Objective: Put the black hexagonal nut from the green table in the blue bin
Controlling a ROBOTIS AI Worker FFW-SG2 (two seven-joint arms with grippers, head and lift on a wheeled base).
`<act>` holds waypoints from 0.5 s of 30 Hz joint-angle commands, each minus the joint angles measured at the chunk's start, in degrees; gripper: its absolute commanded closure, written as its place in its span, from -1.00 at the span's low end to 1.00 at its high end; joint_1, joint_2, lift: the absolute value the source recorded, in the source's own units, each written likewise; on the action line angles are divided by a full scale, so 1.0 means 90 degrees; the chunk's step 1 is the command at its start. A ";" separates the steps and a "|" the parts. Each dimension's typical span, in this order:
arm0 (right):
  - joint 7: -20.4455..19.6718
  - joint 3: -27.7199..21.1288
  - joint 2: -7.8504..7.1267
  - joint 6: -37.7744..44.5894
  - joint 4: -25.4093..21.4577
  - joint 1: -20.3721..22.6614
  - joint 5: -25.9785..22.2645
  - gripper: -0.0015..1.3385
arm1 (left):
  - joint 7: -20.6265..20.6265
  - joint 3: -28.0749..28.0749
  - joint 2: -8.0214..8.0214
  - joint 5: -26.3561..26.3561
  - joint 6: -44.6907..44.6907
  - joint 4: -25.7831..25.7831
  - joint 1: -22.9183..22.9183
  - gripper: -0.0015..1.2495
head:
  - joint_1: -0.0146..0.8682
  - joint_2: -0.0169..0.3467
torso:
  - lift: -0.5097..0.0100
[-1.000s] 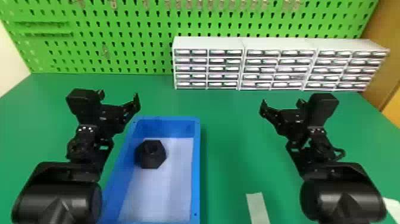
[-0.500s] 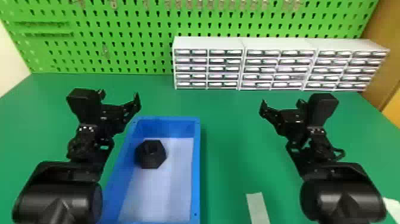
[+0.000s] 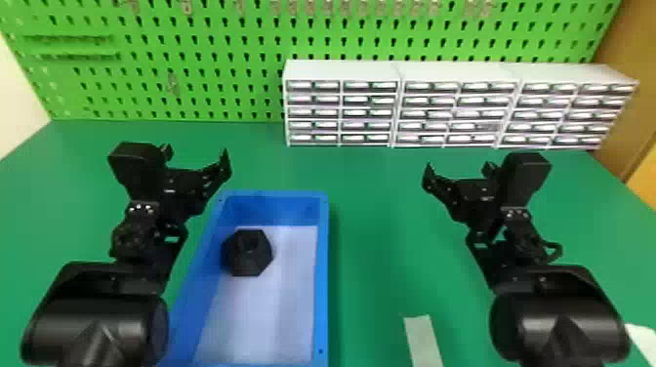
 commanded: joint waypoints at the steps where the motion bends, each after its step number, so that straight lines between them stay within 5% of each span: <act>1: 0.0000 -0.0040 0.0013 0.0004 0.0000 0.0001 -0.0004 -0.90 | 0.0000 -0.0020 0.0000 -0.0005 0.0000 0.0000 0.0004 -0.61 | 0.59 -0.62 | 0.59; 15: 0.0000 -0.0021 0.0033 0.0014 0.0000 0.0001 0.0006 -0.90 | 0.0000 -0.0030 0.0000 -0.0015 0.0010 0.0000 -0.0025 -0.61 | 0.59 -0.62 | 0.59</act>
